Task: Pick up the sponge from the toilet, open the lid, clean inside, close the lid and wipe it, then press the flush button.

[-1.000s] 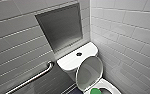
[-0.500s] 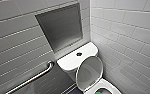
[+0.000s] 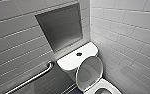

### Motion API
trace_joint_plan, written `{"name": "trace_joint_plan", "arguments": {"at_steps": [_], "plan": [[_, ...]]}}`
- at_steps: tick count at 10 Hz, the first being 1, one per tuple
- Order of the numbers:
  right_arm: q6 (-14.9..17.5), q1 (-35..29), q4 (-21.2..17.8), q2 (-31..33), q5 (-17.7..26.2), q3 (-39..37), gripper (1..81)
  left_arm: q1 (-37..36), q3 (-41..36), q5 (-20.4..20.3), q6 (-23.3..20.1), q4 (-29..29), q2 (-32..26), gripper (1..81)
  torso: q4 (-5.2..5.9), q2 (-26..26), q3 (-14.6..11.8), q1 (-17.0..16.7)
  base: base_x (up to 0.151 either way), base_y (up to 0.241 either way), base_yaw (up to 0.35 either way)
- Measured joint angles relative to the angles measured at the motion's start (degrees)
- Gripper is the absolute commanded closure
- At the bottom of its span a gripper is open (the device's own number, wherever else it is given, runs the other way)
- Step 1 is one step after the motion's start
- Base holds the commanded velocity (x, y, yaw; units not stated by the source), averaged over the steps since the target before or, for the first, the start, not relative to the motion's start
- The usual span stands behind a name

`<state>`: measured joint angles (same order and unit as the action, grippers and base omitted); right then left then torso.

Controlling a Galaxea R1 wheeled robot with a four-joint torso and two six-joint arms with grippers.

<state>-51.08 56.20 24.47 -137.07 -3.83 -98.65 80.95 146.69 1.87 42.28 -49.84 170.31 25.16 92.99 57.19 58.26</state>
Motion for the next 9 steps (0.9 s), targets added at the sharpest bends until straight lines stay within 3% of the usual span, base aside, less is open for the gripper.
{"name": "trace_joint_plan", "arguments": {"at_steps": [9], "plan": [[0.06,5.35,0.20,11.85,-3.17,6.81,81.1,0.00,0.00,-0.30,0.00,-0.05,0.20,1.0,0.00,0.00,0.00,0.00,0.000,0.000,0.000]]}}
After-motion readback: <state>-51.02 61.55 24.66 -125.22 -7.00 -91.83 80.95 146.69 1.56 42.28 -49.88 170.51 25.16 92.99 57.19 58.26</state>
